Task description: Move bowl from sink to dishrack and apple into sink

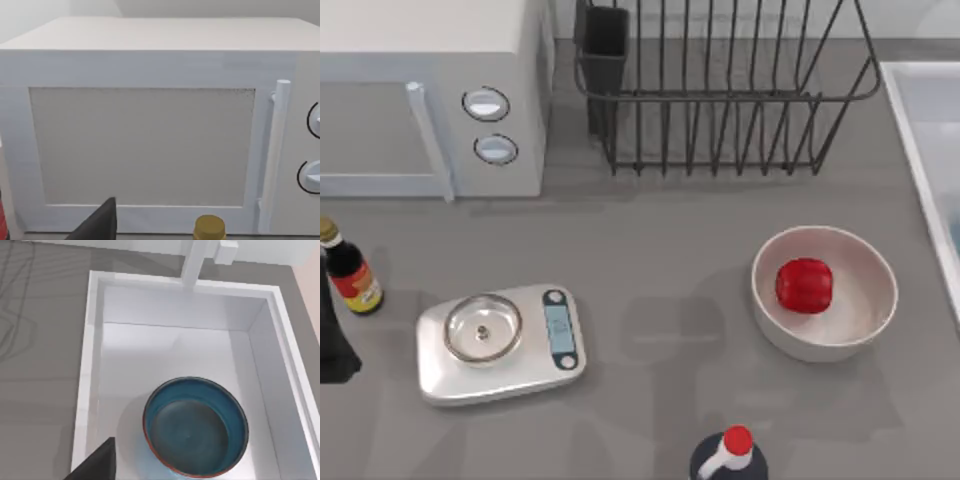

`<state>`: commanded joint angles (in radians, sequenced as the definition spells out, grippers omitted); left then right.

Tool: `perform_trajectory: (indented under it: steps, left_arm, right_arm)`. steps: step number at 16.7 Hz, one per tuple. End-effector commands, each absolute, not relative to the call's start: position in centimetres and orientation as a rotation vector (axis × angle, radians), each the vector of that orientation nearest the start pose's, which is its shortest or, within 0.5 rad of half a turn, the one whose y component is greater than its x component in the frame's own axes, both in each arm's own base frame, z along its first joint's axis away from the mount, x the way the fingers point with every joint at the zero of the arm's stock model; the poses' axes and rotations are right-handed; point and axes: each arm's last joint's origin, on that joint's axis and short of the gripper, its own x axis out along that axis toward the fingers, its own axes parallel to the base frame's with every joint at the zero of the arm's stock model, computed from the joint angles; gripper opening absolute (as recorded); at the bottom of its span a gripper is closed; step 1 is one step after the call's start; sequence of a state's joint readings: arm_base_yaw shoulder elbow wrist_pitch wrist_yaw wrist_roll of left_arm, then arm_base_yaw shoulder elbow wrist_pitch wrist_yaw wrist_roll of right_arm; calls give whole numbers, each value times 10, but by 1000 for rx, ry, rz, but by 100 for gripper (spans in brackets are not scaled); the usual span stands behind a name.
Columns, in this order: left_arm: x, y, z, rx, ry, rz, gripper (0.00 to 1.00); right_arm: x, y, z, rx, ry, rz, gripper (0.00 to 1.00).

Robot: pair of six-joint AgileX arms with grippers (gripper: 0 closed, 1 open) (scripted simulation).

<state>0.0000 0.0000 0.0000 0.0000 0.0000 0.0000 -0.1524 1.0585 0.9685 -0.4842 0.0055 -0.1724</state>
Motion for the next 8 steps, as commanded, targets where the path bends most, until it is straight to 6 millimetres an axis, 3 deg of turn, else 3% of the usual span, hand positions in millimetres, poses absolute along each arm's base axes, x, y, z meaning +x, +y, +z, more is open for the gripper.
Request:
perform_trajectory:
  steps: [4,8]
  left_arm:
    - [106,-1,160,0,0,0,100]
    - [106,-1,160,0,0,0,100]
  right_arm:
    - [310,-66,319,-137,838,-103,100]
    - [387,-107,286,-105,1078,-82,100]
